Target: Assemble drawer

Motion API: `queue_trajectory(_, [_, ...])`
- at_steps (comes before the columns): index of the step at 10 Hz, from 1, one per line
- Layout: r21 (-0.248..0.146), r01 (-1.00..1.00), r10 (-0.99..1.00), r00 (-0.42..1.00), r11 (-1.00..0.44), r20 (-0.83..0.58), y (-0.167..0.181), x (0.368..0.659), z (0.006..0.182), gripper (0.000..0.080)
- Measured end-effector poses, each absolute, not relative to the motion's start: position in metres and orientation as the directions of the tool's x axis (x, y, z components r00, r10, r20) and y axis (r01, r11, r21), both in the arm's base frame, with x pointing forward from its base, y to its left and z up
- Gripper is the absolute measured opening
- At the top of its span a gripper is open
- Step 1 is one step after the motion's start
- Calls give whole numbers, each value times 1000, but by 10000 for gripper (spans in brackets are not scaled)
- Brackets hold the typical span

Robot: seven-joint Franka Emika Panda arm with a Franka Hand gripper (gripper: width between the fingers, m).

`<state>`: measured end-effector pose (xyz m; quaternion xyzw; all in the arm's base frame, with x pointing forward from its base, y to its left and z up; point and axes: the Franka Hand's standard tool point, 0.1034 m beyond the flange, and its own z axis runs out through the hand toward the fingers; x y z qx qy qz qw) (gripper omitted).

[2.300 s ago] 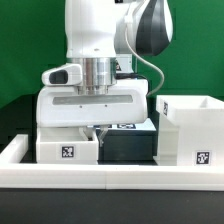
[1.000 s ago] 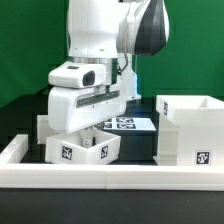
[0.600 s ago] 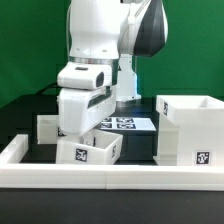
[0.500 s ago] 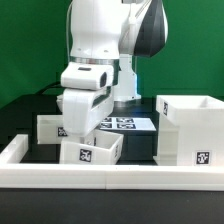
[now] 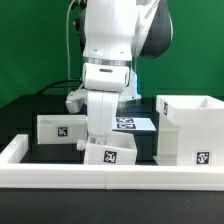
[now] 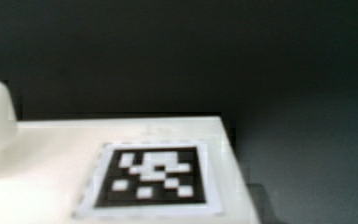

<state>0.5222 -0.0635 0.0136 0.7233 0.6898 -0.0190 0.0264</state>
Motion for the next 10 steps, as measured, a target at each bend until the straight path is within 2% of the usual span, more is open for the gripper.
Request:
queue_trajectory(2, [12,999,997,43,-43,-63,-64,522,14,41])
queue_trajectory(6, [19,997,997,-77,77,-1,-77,524,15,41])
queue_trajectory(9, [14,999,999,-47,47,2,-60,528,13,41])
queue_trajectory(10, [10,999,999,-41,41,-1,-68,526,13,41])
